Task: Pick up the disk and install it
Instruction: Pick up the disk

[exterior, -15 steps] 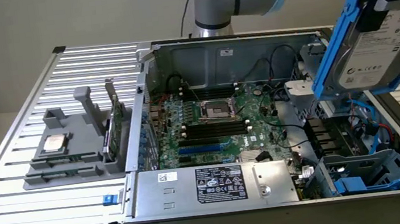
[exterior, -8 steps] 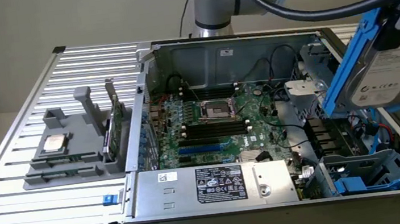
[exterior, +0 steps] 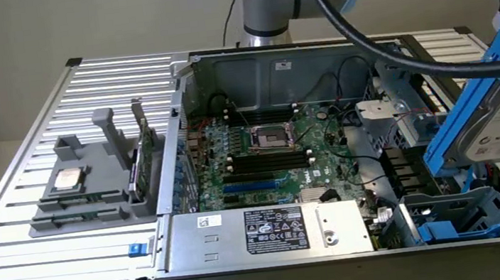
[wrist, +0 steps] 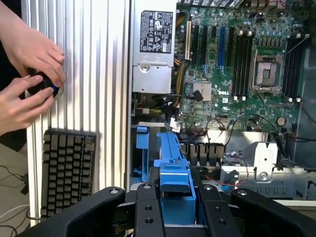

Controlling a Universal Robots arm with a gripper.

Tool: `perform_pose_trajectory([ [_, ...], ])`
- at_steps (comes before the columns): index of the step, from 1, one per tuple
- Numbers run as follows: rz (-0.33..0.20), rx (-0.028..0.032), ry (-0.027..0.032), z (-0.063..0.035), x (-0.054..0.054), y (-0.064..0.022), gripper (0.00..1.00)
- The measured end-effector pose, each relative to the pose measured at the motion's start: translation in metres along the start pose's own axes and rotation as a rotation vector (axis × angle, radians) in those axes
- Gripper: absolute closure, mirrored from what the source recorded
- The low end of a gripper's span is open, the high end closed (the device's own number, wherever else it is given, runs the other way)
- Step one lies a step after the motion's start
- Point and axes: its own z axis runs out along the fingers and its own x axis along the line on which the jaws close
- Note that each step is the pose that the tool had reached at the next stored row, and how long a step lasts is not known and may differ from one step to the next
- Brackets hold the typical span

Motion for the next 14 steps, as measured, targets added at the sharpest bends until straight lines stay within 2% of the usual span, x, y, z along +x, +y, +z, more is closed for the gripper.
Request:
perform_pose_trajectory([
  [4,0.000,-0.0007,-0.0002,0.0071,0.007,-0.0012,0.67],
  [14,0.000,-0.0008,0.0002,0.0252,0.010,-0.0022,0.67],
])
